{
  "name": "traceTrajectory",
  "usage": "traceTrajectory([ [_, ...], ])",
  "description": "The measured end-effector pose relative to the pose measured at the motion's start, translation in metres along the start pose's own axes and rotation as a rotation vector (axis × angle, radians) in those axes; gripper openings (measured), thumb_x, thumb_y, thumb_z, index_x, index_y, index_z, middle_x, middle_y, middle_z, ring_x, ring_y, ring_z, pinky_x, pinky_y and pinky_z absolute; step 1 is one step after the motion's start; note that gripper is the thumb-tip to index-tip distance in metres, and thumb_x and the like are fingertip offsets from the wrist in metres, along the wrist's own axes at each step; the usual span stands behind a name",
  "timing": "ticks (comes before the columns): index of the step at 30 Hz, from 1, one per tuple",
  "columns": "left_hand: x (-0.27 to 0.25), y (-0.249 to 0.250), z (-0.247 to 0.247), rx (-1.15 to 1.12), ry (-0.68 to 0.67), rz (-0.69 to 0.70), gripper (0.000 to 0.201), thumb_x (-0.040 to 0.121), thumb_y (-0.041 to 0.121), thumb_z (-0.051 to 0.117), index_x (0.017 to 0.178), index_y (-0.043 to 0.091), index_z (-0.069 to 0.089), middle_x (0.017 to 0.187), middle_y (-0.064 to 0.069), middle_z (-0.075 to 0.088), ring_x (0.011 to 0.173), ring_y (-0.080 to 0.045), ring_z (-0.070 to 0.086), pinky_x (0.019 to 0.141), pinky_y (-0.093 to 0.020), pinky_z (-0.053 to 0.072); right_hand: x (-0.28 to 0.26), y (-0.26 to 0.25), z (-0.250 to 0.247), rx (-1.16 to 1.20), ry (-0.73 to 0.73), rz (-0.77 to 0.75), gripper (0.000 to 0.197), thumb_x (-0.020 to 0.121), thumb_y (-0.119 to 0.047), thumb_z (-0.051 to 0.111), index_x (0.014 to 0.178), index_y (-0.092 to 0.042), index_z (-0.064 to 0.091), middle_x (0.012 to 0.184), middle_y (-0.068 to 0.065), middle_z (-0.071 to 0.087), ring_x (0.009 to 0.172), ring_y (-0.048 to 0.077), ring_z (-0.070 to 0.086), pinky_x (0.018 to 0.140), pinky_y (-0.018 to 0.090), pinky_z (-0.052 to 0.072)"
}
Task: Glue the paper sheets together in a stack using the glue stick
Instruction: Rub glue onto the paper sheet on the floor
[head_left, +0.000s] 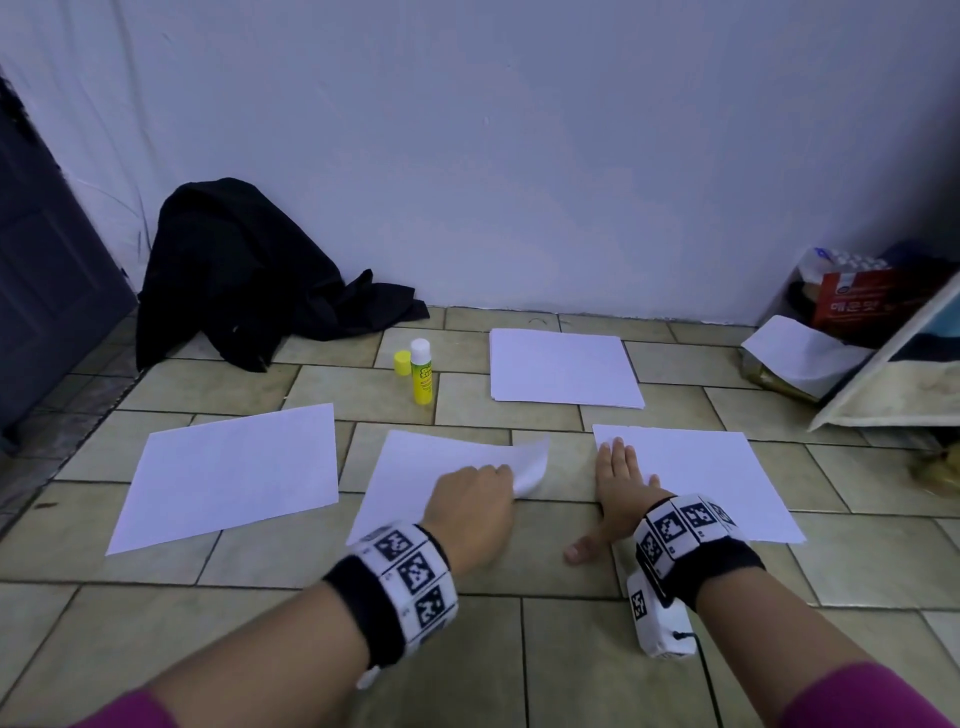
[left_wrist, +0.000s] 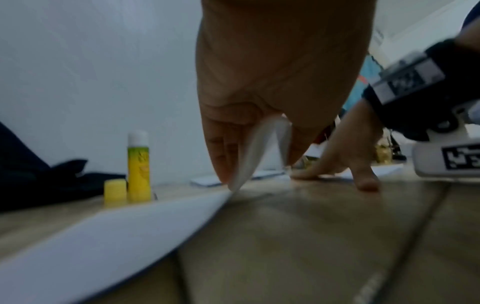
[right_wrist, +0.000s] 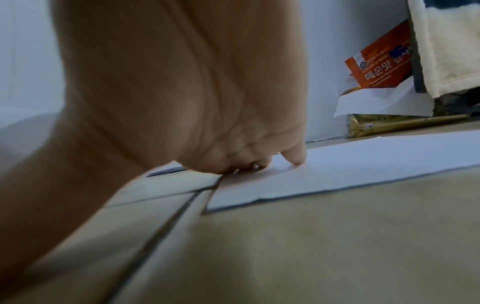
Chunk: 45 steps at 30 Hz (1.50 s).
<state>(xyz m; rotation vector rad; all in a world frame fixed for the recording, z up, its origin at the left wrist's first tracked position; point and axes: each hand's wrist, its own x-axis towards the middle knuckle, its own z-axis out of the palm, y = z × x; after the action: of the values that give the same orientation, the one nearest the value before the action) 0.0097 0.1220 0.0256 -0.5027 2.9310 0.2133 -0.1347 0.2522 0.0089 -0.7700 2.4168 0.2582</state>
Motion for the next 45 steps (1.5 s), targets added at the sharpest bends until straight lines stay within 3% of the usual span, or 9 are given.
traceTrajectory([
  [4,0.011,0.008,0.009,-0.085,-0.121,0.025,0.055,0.098,0.056,0.031,0.115,0.009,0.053,0.118,-0.010,0.057,0.112,-0.028,0.047,0.084,-0.038,0.039,0.003,0.002,0.001,-0.020,0.031,-0.003,0.149,0.059,-0.063,0.079,0.145,-0.002,-0.026,0.154,0.012,-0.030,0.145,0.027,-0.022,0.119,0.052,0.004],
  [10,0.024,-0.022,0.007,-0.017,-0.214,0.203,0.044,0.097,0.022,0.050,0.140,0.012,0.045,0.147,-0.009,0.033,0.134,-0.024,0.026,0.102,-0.037,0.038,0.004,0.017,-0.022,0.058,0.043,-0.087,0.126,0.066,-0.061,0.075,0.151,-0.004,0.001,0.160,0.010,-0.001,0.147,0.025,0.006,0.117,0.043,0.021],
  [14,0.025,-0.030,0.008,-0.129,-0.232,0.085,0.067,0.091,0.031,0.062,0.149,0.026,0.029,0.159,-0.009,0.006,0.147,-0.030,-0.002,0.118,-0.049,0.015,0.005,0.020,-0.044,0.084,0.092,-0.101,0.090,0.074,-0.062,0.068,0.137,-0.006,0.040,0.142,0.008,0.042,0.129,0.023,0.042,0.105,0.034,0.038],
  [18,0.030,-0.033,0.015,-0.141,-0.364,-0.108,0.089,0.091,0.044,0.058,0.154,0.026,-0.003,0.158,-0.014,-0.020,0.142,-0.045,-0.018,0.114,-0.062,0.004,0.004,0.004,-0.068,0.205,0.277,-0.167,0.070,0.080,-0.048,0.071,0.134,-0.009,0.049,0.138,0.006,0.049,0.128,0.021,0.044,0.102,0.030,0.036],
  [23,0.031,-0.037,0.017,-0.087,-0.396,-0.100,0.090,0.092,0.051,0.052,0.153,0.028,-0.011,0.157,-0.013,-0.024,0.143,-0.043,-0.020,0.115,-0.059,0.003,0.021,-0.052,-0.095,0.417,0.361,-0.448,0.044,0.081,-0.039,0.072,0.118,-0.015,0.064,0.122,0.000,0.063,0.103,0.011,0.058,0.085,0.018,0.040],
  [30,0.033,-0.038,0.022,-0.033,-0.423,-0.090,0.089,0.093,0.054,0.048,0.151,0.029,-0.014,0.156,-0.011,-0.027,0.142,-0.041,-0.021,0.115,-0.057,0.003,0.064,-0.123,-0.111,0.480,0.217,-0.489,0.052,0.081,-0.035,0.074,0.127,-0.017,0.057,0.121,0.002,0.062,0.113,0.015,0.056,0.091,0.023,0.041],
  [35,0.033,-0.037,0.022,-0.062,-0.427,-0.101,0.089,0.093,0.053,0.050,0.152,0.028,-0.011,0.156,-0.009,-0.029,0.142,-0.040,-0.023,0.115,-0.057,0.001,0.086,-0.152,-0.108,0.672,0.229,-0.482,0.050,0.077,-0.024,0.079,0.122,-0.014,0.059,0.103,0.004,0.065,0.100,0.018,0.059,0.084,0.023,0.041],
  [40,0.034,-0.038,0.021,-0.043,-0.426,-0.111,0.088,0.093,0.053,0.050,0.154,0.020,-0.003,0.156,-0.009,-0.028,0.143,-0.040,-0.022,0.116,-0.057,0.002,0.094,-0.167,-0.105,0.579,0.336,-0.476,0.025,0.077,-0.026,0.078,0.070,-0.024,0.054,0.069,-0.007,0.047,0.078,0.018,0.047,0.057,0.021,0.032],
  [45,0.034,-0.039,0.023,-0.033,-0.423,-0.107,0.088,0.092,0.055,0.049,0.153,0.028,-0.010,0.156,-0.009,-0.028,0.143,-0.041,-0.022,0.115,-0.057,0.002,0.093,-0.158,-0.104,0.650,0.337,-0.482,0.018,0.090,-0.025,0.062,0.093,-0.008,0.057,0.088,0.008,0.053,0.082,0.022,0.049,0.070,0.029,0.035],
])
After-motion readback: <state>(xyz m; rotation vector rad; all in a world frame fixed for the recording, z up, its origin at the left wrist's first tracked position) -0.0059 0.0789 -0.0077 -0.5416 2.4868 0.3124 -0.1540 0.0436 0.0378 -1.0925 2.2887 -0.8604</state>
